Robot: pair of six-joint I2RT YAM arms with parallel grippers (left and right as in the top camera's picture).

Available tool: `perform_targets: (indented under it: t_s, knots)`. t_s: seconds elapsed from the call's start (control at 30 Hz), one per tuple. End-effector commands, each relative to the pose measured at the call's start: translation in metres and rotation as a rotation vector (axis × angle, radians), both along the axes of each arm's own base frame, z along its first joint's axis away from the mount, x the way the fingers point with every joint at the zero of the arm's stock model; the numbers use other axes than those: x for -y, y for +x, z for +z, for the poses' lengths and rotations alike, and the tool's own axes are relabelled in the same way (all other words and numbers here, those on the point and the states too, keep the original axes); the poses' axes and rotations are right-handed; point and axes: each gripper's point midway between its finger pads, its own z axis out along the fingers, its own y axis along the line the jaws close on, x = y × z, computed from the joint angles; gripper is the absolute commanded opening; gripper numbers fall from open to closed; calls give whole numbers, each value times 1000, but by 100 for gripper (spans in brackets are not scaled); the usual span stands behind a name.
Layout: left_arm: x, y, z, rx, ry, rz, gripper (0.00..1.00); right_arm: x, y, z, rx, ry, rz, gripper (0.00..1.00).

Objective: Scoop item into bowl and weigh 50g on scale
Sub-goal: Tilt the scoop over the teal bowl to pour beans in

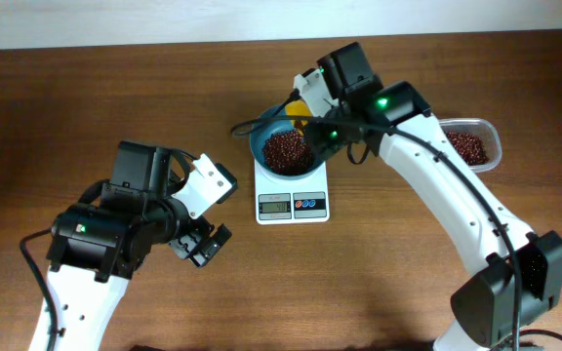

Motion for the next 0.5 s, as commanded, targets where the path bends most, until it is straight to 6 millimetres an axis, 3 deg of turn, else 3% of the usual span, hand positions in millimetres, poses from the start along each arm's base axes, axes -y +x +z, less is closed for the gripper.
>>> perform_targets:
  t_s: [0.0, 0.47]
  knots:
    - [-1, 4, 5, 20, 3, -11, 99, -5, 2, 8, 37, -25, -5, 4]
    - [-1, 4, 5, 20, 4, -10, 99, -9, 1, 11, 33, -6, -2, 4]
